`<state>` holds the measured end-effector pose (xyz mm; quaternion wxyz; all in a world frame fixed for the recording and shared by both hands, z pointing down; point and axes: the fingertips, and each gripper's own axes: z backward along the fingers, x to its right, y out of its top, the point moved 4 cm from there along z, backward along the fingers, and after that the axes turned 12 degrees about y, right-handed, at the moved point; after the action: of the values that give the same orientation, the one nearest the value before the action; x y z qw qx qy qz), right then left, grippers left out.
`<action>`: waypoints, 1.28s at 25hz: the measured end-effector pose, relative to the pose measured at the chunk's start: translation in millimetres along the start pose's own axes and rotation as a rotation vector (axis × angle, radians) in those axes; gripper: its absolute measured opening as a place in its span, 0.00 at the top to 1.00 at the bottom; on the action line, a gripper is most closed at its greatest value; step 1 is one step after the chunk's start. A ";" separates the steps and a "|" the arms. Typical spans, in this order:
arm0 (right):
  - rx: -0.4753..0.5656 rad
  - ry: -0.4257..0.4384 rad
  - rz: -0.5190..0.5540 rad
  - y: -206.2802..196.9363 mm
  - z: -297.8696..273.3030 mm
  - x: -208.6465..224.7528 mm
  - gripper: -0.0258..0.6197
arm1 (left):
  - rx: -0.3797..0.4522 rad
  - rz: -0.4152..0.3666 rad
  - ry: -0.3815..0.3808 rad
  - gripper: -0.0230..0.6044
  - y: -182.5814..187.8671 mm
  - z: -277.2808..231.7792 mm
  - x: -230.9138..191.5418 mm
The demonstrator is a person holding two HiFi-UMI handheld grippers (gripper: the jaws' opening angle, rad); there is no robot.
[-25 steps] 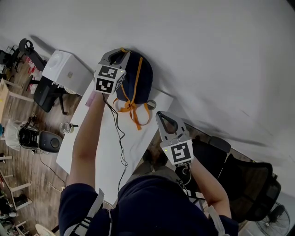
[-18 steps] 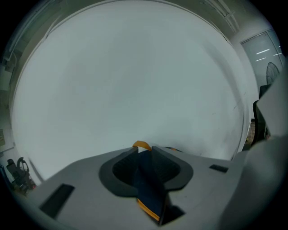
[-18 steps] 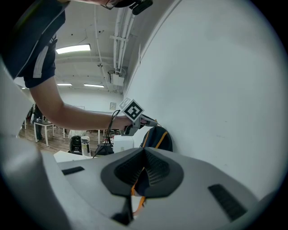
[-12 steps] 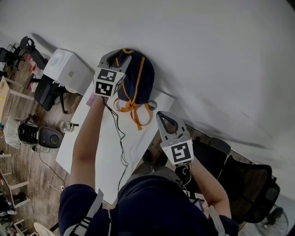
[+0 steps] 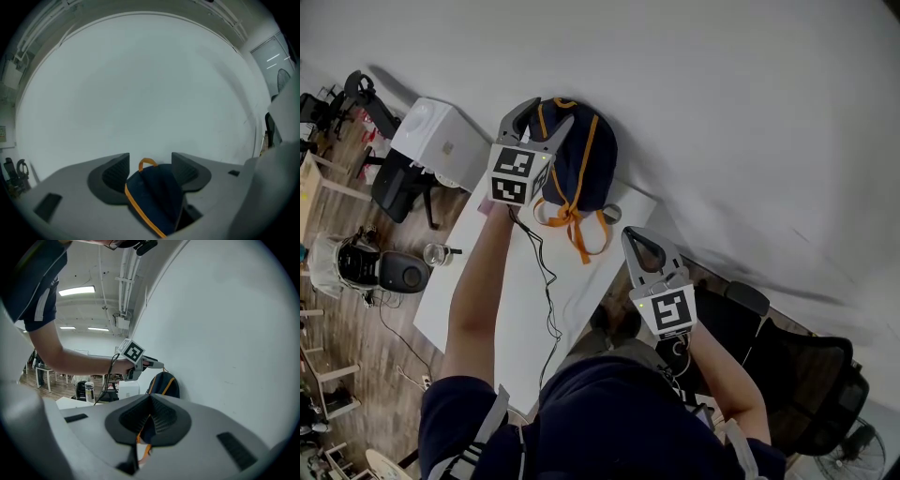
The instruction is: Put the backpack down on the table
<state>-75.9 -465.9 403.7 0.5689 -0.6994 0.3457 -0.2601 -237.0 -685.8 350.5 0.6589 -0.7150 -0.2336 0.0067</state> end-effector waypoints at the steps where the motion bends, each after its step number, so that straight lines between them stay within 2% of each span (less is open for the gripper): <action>1: 0.005 -0.001 0.001 0.2 1.2 0.4 0.96 | 0.013 0.000 0.006 0.51 3.7 4.5 0.0; 9: 0.033 -0.007 0.007 2.5 10.9 0.3 0.96 | 0.128 0.015 0.041 0.61 35.8 60.9 0.4; 14: 0.035 -0.008 -0.008 6.5 20.4 -1.6 0.96 | 0.187 0.017 0.060 0.76 52.3 104.1 3.7; 18: 0.071 -0.016 -0.008 14.9 28.1 -1.0 0.96 | 0.183 0.016 0.074 0.87 53.3 136.5 6.7; 22: 0.070 -0.022 -0.002 17.2 39.0 -2.2 0.96 | 0.264 0.056 0.110 0.94 69.1 164.8 9.2; 27: 0.086 -0.032 0.006 23.5 49.2 -7.7 0.96 | 0.247 0.056 0.133 0.96 65.0 201.2 13.7; 32: 0.101 -0.039 0.027 31.1 61.3 -14.0 0.96 | 0.273 0.079 0.179 0.96 63.5 236.7 18.9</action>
<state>-44.1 -420.8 360.5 0.6134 -0.6700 0.3307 -0.2559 -274.6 -458.5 264.9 0.7674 -0.6252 -0.1425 0.0005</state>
